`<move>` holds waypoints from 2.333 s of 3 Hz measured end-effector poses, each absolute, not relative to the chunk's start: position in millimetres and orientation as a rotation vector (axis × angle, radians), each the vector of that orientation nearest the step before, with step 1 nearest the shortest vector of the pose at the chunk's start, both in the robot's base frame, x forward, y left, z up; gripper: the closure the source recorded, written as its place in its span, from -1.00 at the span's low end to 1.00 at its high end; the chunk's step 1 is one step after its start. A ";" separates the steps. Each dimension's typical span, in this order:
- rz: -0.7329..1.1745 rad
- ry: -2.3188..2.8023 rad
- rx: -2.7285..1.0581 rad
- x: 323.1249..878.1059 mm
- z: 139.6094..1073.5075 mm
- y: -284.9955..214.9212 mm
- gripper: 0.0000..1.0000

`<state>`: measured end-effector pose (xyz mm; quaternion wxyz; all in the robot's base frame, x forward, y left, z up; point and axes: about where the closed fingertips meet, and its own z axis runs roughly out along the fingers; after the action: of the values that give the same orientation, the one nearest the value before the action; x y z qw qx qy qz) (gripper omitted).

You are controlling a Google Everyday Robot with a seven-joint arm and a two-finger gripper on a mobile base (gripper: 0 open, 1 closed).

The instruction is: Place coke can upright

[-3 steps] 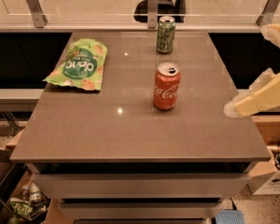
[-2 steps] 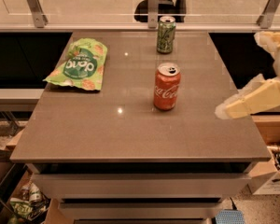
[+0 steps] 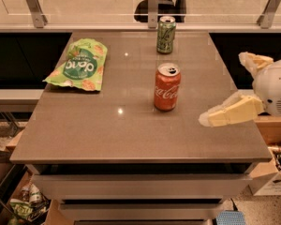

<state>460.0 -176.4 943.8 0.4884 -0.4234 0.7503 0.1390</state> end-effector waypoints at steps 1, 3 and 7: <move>0.392 1.792 -0.968 467.4 923.8 -166.9 -1.00; 0.465 1.734 -0.905 479.3 903.3 -147.1 -1.00; 0.580 1.666 -0.889 503.0 879.2 -107.3 -1.00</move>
Offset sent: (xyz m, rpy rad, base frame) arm 0.0249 0.0298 -0.0549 0.2096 -0.0248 -0.0132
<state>503.0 -107.3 879.2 0.5507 -0.3757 0.7039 0.2452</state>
